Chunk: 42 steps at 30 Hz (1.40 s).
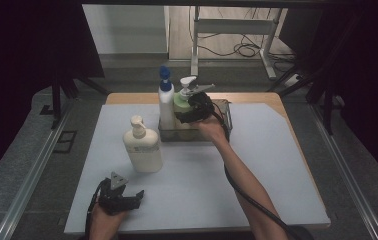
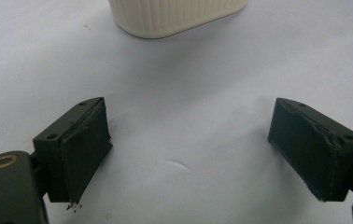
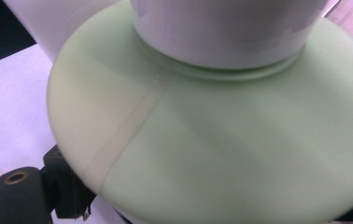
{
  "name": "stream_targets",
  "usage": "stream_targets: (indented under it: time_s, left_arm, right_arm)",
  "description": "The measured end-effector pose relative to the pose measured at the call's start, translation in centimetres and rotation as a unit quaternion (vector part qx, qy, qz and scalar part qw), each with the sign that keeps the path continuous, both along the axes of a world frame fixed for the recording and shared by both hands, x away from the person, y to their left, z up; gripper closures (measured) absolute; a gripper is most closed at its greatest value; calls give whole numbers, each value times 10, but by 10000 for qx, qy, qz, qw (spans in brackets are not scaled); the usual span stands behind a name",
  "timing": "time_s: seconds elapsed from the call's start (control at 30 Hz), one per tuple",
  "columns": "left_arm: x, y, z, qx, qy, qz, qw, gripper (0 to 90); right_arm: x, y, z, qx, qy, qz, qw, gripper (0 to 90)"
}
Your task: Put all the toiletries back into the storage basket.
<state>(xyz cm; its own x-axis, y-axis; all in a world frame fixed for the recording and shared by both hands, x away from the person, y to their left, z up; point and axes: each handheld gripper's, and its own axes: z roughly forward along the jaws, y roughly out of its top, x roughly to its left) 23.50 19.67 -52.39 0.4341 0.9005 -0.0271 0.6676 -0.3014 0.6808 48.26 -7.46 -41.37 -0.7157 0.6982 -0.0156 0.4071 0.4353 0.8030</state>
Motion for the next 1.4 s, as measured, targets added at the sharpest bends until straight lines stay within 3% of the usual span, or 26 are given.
stream_targets:
  time_s: [0.47,0.7,0.83,1.4]
  left_arm:
    - [0,0,0,4,2,-1,10000,122]
    - [0,0,0,4,0,0,10000,122]
    - [0,0,0,2,0,0,10000,122]
    - [0,0,0,5,-4,-1,10000,122]
  right_arm:
    - [1,-2,0,45,177,-11,9998,115]
    - [2,-5,-6,372,323,-66,9988,93]
    - [3,-5,-5,365,339,-65,9987,93]
    - [0,-8,-6,260,87,45,9996,104]
